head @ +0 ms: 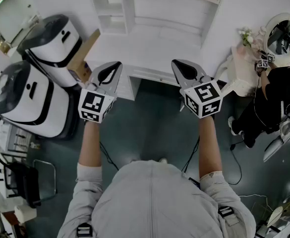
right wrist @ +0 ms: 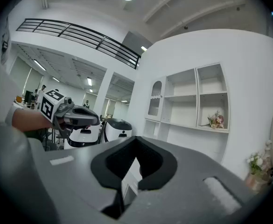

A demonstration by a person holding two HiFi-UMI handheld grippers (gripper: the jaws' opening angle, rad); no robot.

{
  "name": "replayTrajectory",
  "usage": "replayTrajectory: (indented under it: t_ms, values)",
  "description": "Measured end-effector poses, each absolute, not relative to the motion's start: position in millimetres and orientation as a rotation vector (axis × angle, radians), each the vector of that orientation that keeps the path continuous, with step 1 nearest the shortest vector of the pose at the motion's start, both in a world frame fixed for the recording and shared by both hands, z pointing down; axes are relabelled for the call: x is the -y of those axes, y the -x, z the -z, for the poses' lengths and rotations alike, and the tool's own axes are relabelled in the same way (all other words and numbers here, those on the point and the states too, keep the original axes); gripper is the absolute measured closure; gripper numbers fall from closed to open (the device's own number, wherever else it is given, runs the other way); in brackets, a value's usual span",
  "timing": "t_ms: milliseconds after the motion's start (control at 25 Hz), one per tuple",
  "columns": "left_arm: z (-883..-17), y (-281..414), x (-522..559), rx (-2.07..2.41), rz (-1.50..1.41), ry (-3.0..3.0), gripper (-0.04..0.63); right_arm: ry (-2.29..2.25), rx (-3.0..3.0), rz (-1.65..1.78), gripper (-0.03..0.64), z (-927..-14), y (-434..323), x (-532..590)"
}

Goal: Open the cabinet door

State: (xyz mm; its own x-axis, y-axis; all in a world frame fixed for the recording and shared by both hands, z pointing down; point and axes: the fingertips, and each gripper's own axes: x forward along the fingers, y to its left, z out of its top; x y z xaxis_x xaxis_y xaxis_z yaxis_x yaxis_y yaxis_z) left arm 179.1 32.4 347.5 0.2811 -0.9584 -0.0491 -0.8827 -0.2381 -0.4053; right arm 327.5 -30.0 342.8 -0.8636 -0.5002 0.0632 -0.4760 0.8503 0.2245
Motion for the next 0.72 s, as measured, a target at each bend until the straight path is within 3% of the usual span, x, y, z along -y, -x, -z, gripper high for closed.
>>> replayTrajectory:
  t_ms: [720]
  values:
    - [-362, -220, -11, -1.849, 0.320, 2.157, 0.577, -0.564, 3.035, 0.126, 0.615, -349, -372, 63]
